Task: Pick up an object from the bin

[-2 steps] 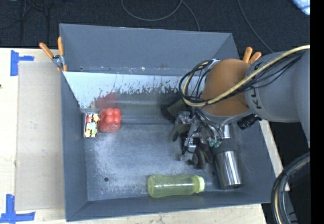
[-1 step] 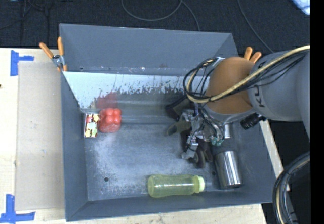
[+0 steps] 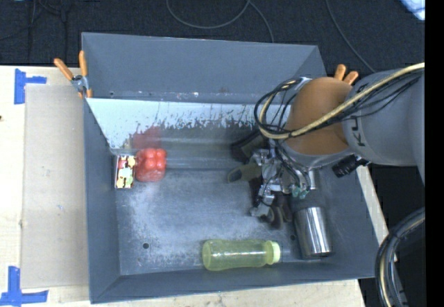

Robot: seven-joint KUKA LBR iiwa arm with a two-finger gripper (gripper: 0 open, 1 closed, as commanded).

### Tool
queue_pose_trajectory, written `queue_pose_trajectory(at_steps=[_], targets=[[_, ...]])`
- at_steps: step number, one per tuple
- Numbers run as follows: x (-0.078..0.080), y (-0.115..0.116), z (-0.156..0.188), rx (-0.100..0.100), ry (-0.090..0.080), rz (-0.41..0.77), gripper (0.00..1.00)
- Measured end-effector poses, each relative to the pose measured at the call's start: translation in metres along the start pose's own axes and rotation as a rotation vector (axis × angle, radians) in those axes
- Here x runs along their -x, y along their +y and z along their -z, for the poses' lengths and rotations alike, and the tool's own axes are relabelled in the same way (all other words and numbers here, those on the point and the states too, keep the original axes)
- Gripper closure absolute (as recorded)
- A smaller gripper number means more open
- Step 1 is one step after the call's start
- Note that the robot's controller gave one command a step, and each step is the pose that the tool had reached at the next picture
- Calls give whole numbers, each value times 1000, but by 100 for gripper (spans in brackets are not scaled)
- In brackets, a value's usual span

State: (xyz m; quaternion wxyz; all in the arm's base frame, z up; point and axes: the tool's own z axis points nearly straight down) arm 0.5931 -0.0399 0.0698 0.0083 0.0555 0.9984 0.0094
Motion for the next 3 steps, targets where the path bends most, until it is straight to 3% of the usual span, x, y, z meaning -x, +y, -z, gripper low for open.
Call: queue_pose_trajectory(at_steps=[1,3], targets=[[1,-9,4,10,-3,39,0],[0,-31,4,21,-4,-66,0]])
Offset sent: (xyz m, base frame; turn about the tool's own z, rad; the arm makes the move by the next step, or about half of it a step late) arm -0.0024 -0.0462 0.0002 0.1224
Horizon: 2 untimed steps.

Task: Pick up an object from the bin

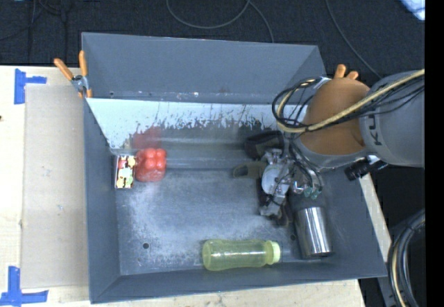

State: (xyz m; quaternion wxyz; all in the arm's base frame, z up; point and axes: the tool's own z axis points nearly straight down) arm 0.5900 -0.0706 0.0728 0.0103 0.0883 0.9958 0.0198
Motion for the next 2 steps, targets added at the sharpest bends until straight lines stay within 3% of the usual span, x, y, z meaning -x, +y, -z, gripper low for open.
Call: queue_pose_trajectory(at_steps=[1,2], targets=[[-21,-13,3,24,-13,50,100],[-21,-13,3,24,-13,50,100]])
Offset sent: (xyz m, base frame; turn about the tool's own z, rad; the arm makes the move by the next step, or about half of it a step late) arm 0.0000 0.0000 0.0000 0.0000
